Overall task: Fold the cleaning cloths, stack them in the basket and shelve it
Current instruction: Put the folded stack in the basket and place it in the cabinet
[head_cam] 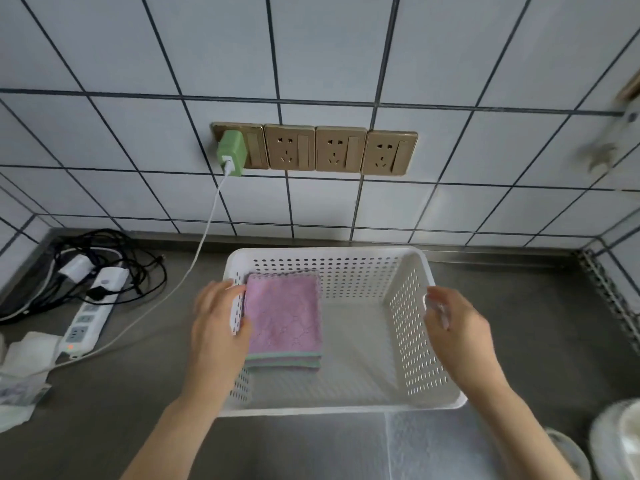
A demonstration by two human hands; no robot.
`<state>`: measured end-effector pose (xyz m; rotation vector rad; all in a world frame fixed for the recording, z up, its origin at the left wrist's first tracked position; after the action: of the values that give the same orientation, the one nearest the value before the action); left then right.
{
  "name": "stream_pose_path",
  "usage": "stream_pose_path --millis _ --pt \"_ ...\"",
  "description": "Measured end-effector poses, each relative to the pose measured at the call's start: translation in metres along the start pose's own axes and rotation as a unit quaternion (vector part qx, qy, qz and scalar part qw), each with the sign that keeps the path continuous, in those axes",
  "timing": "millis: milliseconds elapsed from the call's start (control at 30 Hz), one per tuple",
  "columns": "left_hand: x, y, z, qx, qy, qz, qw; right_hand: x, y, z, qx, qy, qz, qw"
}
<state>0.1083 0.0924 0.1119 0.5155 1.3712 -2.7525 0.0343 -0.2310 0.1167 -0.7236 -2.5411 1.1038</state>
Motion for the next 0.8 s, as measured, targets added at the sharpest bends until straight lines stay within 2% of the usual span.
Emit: stream_pose_path --millis 67,133,200,300,333,467,633,800 --pt "0.012 -0.002 -0.016 0.022 -0.073 0.002 0.997 0.003 -0.001 0.010 0.025 0.007 0.031 0.999" --pt "0.023 -0.001 -0.032 0.108 -0.177 -0.004 0.978 0.003 0.002 0.019 0.001 0.047 0.010 0.999" --pt "0.029 0.000 -0.043 0.199 -0.267 0.002 0.943 0.000 0.006 0.029 -0.032 0.106 -0.023 0.994" --pt "0.030 -0.002 -0.050 0.306 -0.355 0.013 0.884 -0.004 0.007 0.037 -0.059 0.154 -0.041 0.986" --pt "0.029 -0.002 -0.050 0.324 -0.364 0.009 0.873 -0.005 0.007 0.037 -0.073 0.162 -0.041 0.983" --pt "0.031 -0.008 -0.047 0.333 -0.372 0.006 0.866 -0.005 0.007 0.033 -0.102 0.163 -0.043 0.980" --pt "0.054 -0.035 -0.056 0.379 -0.379 0.052 0.843 0.010 0.003 0.010 -0.137 0.138 -0.040 0.980" --pt "0.092 -0.077 -0.083 0.387 -0.406 0.080 0.824 0.038 0.014 -0.039 -0.141 0.101 -0.083 0.981"
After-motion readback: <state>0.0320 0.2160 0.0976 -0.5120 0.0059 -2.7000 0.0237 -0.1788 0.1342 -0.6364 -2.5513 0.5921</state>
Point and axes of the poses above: each hand's wrist, its own x-axis away from the middle knuckle, its own y-axis out of the palm, z = x × y, the point moved 5 cm from there along -x, towards the middle knuckle, and after that the axes turned 7 degrees about y, right-handed, at the moved point
